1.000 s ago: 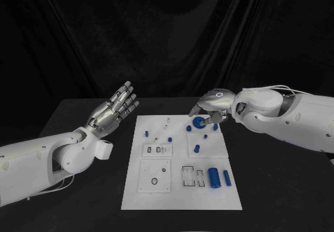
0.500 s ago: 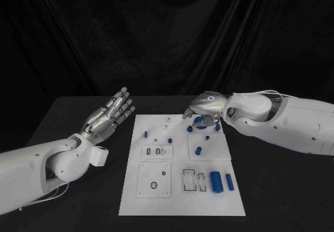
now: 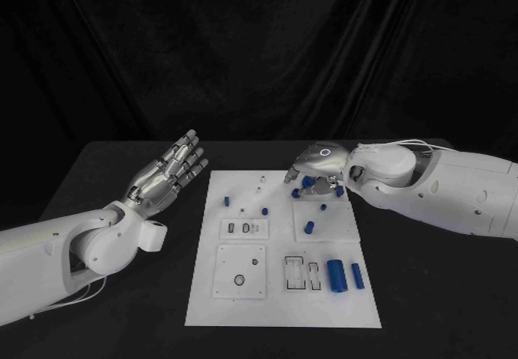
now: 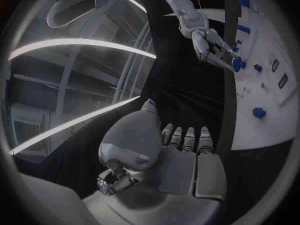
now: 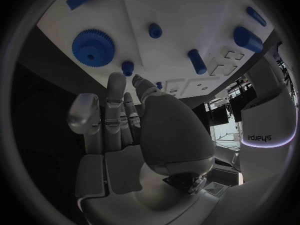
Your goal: Assemble the parts on the task board
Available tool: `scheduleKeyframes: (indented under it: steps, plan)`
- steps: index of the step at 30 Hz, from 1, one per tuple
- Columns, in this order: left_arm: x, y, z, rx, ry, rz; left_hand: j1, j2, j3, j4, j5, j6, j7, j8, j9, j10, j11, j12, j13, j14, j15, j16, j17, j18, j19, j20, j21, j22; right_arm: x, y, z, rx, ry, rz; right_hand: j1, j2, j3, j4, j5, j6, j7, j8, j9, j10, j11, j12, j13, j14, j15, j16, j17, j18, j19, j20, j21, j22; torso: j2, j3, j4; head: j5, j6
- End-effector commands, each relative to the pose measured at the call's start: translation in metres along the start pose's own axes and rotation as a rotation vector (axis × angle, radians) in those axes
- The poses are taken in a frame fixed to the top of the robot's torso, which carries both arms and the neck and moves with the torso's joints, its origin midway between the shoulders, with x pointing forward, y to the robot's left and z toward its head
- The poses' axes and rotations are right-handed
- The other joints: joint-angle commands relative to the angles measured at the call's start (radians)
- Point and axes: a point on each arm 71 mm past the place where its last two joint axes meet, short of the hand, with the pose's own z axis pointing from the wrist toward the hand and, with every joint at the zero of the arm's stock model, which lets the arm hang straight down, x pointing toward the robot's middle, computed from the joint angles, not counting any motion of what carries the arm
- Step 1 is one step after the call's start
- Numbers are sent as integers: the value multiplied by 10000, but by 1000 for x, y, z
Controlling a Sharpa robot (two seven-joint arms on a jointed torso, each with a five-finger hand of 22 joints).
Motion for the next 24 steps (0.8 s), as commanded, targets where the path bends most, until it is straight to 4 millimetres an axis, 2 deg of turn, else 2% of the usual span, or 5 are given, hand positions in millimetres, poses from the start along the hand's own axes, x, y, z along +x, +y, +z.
scheduleKeyframes:
  steps: [1, 3, 5, 14, 24]
  plan:
    - [1, -7, 1, 721, 169, -63, 101, 24, 65, 0, 74, -8, 81, 62, 8, 1, -68, -65, -14, 14, -26, -37, -14, 67, 7, 94, -59, -17, 5, -2, 0, 267, 249, -55, -18, -55, 82, -11, 101, 218, 32, 100, 10, -107, -8, -68, -16, -36, 63, 15, -15, -114, -77, 40, 1, 12, -36, -20, -7, 29, -111]
    - [1, -7, 1, 709, 177, -65, 238, 31, 126, -29, 282, 3, 123, 60, 8, 1, -79, -65, -14, 14, -17, -37, -14, 75, 7, 127, -59, -17, 7, -2, 1, 271, 265, -36, 49, -61, 196, -93, 542, 633, 184, 248, 105, -89, 22, -71, -10, -70, 82, 40, -20, -113, -114, 52, 30, 78, -36, -22, 2, 32, -152]
    - [1, -6, 1, 694, 197, -77, 307, 33, 156, -32, 389, 2, 132, 58, 7, 1, -79, -65, -14, 14, -11, -37, -14, 78, 7, 135, -59, -17, 9, -2, 2, 271, 270, -24, 31, -91, 220, -105, 598, 598, 148, 199, 101, -32, 38, -52, 2, -75, 95, 58, -16, -111, -129, 62, 34, 95, -44, -28, 19, 32, -192]
    - [0, -6, 2, 650, 225, -91, 540, 44, 261, -53, 689, 43, 223, 65, 13, 1, -94, -65, -14, 14, -4, -37, -14, 82, 7, 159, -59, -17, 14, -3, 4, 316, 389, 12, -1, -91, 282, -109, 636, 697, 217, 202, 133, 71, 19, -30, 26, -82, 94, 100, 10, -110, -143, 70, 55, 143, -78, -43, 32, 14, -259]
    - [0, -4, 4, 602, 301, -129, 608, 49, 289, -29, 712, 195, 447, 98, 38, 1, -168, -65, -14, 14, -19, -37, -14, 86, 7, 164, -59, -17, 22, -3, 8, 218, 402, 62, -77, -90, 433, -101, 518, 932, 260, 219, 220, 384, -42, 58, 85, 22, 66, 512, 460, -155, -66, 51, 254, 446, -146, -64, -11, 82, -387]
